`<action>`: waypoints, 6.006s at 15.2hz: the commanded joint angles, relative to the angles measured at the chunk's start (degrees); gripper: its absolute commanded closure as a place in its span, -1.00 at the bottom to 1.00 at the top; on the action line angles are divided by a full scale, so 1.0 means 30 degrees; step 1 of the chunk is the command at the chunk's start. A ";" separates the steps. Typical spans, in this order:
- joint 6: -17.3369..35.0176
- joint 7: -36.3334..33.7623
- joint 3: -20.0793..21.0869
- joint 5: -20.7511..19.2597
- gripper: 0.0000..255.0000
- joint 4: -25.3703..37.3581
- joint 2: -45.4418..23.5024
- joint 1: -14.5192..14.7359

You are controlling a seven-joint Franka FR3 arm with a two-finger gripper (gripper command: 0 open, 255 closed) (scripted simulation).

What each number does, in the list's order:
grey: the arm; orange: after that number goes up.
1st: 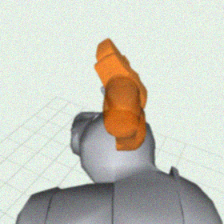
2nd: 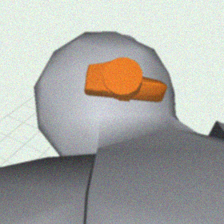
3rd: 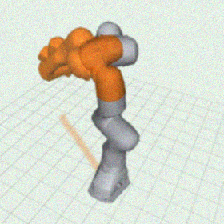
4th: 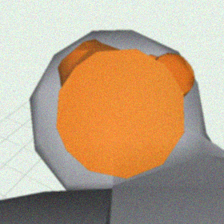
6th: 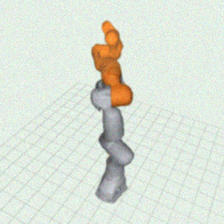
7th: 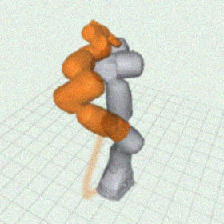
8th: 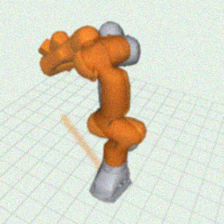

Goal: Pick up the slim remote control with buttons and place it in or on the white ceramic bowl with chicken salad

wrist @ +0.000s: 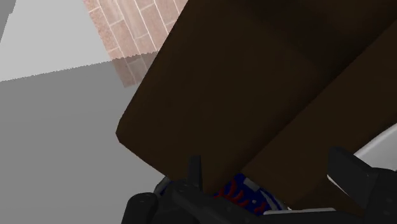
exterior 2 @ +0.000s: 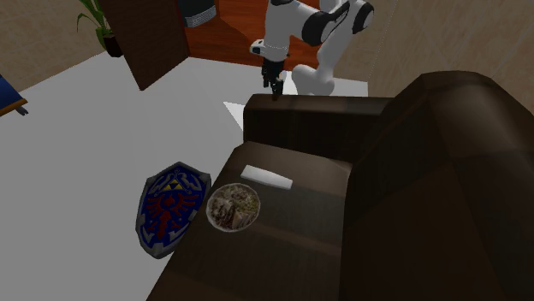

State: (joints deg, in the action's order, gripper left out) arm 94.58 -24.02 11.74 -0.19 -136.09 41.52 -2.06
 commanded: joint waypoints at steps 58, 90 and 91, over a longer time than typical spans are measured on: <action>1.0781 -2.1760 0.7579 -0.1359 1.00 0.4709 -1.5803 -0.2044; 0.1612 -2.2621 0.6867 -0.5213 1.00 2.0837 -2.3847 0.0667; 0.0946 -2.2576 0.6666 -0.5604 1.00 2.2557 -2.4928 0.1216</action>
State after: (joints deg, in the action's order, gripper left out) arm 99.26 -91.70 32.32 -15.62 -73.52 -29.84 0.00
